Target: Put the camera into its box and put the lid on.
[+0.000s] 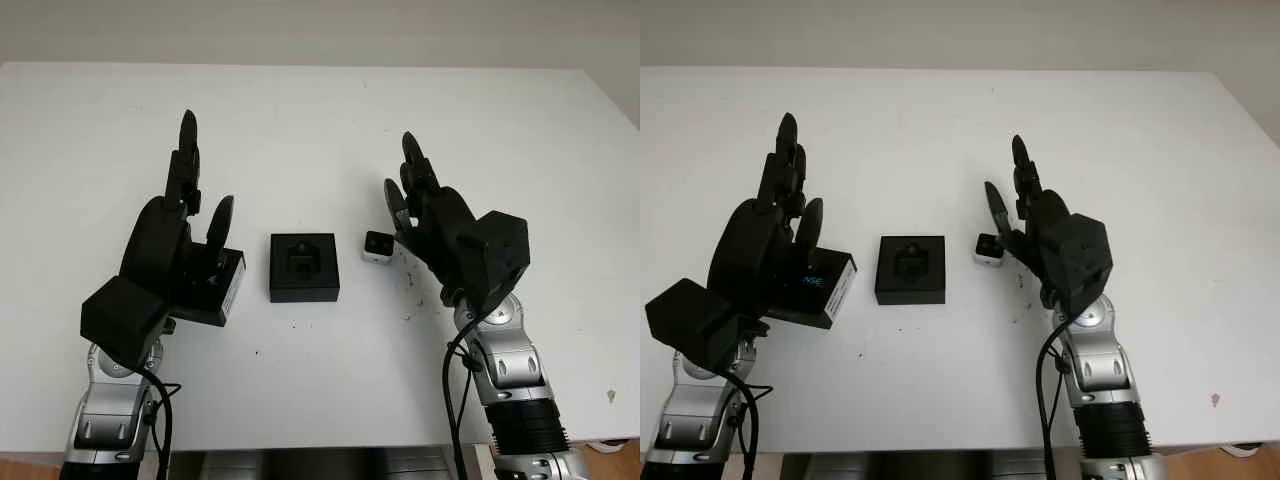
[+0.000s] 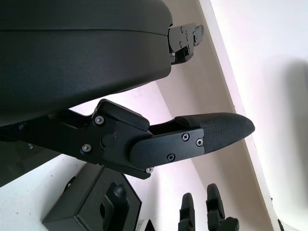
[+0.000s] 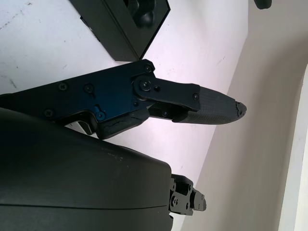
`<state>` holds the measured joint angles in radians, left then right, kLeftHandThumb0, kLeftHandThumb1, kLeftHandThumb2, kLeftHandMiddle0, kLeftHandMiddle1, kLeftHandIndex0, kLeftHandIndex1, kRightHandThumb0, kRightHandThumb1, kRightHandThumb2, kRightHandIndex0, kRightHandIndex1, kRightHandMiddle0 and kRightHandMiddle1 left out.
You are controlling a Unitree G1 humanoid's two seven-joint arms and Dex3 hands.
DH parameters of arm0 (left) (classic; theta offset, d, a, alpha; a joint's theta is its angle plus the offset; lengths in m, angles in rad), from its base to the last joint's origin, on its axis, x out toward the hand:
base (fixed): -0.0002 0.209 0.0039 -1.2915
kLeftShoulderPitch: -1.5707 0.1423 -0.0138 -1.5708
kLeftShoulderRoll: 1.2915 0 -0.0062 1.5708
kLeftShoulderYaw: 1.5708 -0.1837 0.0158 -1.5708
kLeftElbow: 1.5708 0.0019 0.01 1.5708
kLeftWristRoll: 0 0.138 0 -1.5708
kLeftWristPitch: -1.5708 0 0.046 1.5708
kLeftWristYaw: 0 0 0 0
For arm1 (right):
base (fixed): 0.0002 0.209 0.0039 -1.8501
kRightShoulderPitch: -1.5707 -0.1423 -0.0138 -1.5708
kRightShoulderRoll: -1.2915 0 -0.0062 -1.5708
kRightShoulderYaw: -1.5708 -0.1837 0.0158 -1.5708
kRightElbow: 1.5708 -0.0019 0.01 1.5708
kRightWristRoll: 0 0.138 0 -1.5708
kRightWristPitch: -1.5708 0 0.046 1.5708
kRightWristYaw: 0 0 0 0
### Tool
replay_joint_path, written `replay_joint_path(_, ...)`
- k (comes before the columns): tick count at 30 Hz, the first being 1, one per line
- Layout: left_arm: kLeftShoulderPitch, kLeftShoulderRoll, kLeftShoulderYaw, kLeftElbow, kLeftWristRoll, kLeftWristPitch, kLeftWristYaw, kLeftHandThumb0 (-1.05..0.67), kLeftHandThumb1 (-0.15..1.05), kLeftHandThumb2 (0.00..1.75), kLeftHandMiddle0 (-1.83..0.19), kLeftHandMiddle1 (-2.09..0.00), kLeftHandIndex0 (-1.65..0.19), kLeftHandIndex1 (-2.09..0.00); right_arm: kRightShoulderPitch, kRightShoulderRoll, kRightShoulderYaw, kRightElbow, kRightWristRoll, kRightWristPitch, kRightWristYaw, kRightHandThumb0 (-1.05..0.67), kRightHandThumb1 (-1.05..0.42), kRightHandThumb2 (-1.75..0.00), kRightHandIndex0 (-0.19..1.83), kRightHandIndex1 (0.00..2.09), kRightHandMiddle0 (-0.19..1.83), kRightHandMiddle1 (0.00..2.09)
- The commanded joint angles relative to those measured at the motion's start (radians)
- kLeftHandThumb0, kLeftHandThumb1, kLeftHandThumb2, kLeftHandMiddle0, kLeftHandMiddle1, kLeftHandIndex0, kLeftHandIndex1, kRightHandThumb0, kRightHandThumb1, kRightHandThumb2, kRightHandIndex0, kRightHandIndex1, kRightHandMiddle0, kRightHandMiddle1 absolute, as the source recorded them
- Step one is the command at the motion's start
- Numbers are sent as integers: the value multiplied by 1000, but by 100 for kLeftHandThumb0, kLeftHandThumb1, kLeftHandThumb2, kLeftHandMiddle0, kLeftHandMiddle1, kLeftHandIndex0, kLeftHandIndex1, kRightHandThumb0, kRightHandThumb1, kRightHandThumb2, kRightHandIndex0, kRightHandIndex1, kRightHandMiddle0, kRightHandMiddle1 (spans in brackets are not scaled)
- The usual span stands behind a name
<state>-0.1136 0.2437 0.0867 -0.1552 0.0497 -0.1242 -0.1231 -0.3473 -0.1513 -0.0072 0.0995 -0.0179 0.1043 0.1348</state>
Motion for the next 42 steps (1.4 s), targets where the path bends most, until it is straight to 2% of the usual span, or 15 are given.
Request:
replay_joint_path(1, -6, 1, 7, 5, -5, -13, 3, -78, 105, 64, 19, 0, 19, 0, -7, 7, 2, -8, 4, -7, -2, -75, -105, -58, -14, 5, -13, 5)
replay_joint_path(9, -17, 4, 4, 13, -11, -4, -3, -78, 105, 64, 19, 0, 19, 0, -10, 5, 2, -4, -1, -4, -4, -76, -105, -57, -14, 5, -12, 6)
replay_joint_path(12, -18, 4, 1, 9, -1, 2, 4, -78, 105, 65, 19, 0, 19, 0, -13, -24, 11, -17, -47, -9, -14, -79, -105, -54, -10, 7, -8, 7)
replay_joint_path(16, -23, 3, 3, 10, -4, -1, 3, -78, 105, 65, 19, 0, 19, 0, -26, -49, -10, -65, -56, 14, -16, -74, -104, -18, 0, 11, -1, 9)
replay_joint_path(20, -19, 2, 1, 5, -2, -2, 2, -78, 105, 64, 19, 0, 19, 0, -23, -126, 15, -117, -182, -18, -37, -69, -95, -5, 21, 19, 18, 17)
replay_joint_path(24, -18, 5, -2, 1, 1, 4, 0, -79, 105, 65, 19, 0, 19, 0, -24, -218, 47, -185, -289, 39, 19, -69, -89, -3, 28, 21, 25, 19)
replay_joint_path(29, -20, 7, -6, 11, 7, -10, -7, -80, 105, 65, 19, 0, 19, 0, -24, -289, 84, -246, -408, 78, 62, -69, -84, -4, 38, 20, 35, 14)
replay_joint_path(36, -18, 5, -8, 6, 5, -1, -14, -80, 105, 65, 19, 0, 19, 0, -5, -308, 133, -255, -500, 72, 74, -69, -84, -5, 44, 21, 36, 11)
replay_joint_path(42, -18, 7, -2, 6, 6, -1, -14, -79, 105, 65, 19, 0, 19, 0, -31, -304, 193, -246, -624, 143, 107, -72, -86, -6, 49, 25, 36, 9)
